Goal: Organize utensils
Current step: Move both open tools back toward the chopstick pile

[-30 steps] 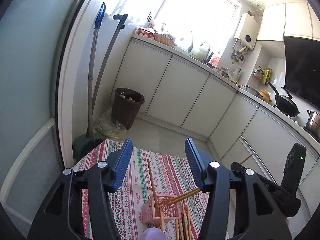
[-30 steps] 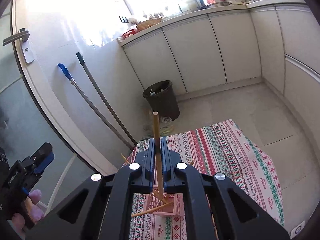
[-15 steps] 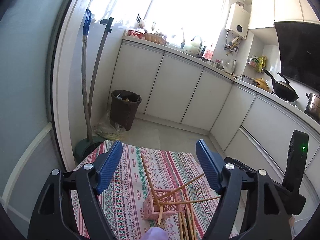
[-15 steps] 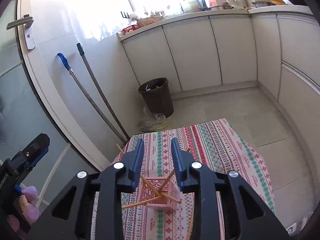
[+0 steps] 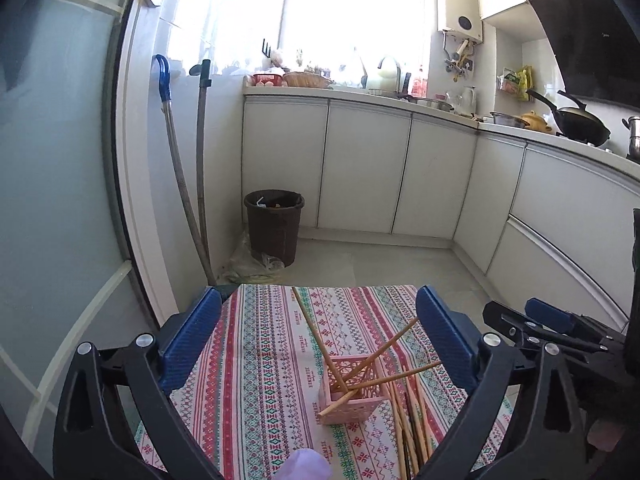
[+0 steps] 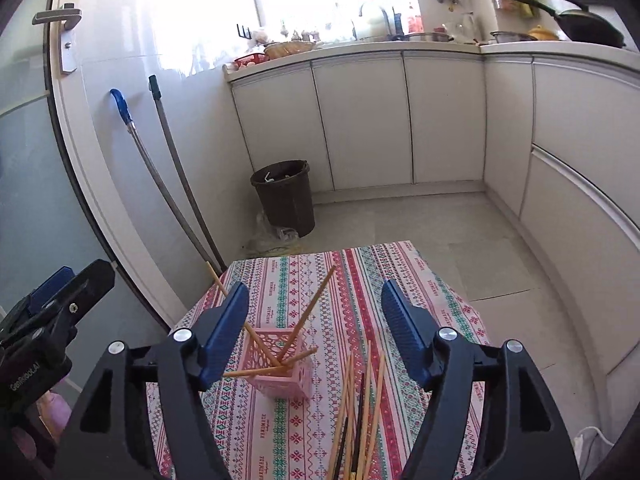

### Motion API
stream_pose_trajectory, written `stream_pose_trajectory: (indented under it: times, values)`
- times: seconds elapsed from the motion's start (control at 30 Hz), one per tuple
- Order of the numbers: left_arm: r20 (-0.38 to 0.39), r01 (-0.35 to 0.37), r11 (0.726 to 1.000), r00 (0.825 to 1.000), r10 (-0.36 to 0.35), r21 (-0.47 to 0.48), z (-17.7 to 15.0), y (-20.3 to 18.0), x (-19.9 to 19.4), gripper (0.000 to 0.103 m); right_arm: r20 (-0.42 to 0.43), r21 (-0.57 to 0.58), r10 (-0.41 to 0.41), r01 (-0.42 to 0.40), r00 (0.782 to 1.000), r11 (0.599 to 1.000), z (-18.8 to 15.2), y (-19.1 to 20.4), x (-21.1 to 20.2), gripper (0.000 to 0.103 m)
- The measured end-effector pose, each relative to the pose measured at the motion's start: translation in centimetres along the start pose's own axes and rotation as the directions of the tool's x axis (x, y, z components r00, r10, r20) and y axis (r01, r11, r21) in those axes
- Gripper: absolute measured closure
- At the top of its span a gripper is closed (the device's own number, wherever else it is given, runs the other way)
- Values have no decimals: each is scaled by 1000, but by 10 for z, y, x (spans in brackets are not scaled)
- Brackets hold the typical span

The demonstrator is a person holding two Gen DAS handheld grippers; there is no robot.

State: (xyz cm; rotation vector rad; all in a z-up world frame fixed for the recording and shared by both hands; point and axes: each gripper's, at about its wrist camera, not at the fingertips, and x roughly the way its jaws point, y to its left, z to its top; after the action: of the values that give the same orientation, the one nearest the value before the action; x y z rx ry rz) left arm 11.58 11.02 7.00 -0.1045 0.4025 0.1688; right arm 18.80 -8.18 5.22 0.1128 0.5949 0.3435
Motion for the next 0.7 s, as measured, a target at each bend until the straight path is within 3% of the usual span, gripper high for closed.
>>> stream_pose_trajectory:
  times: [0.2,0.37,0.5,0.57,0.63,0.7]
  values:
    - [-63,-32,999,997,32,-8,-19,-6,0,7,-22,27,-43,44,999,999,-21,-21,-8,7]
    - [-104,-33,999,994,29,-36,-47,-10,-11,7,-92,106,-86,95,992,990,-36,-59,-11,7]
    - [-206,14,999,978,-20,-30,-84,-29,-10,7,-126,294,-66,101,990,950,-39,-110,-18,7]
    - [-277,61,998,960,-50,29,-107,-52,-2,7,-127,420,-30,81,992,904,-39,-139,-23,7]
    - [-373,140,986,923,-95,95,-133,-79,9,7,-117,537,8,57,993,842,-43,-166,-28,7]
    - [-501,261,957,850,-165,129,-160,-109,25,7,-106,621,39,36,994,783,-48,-188,-31,7]
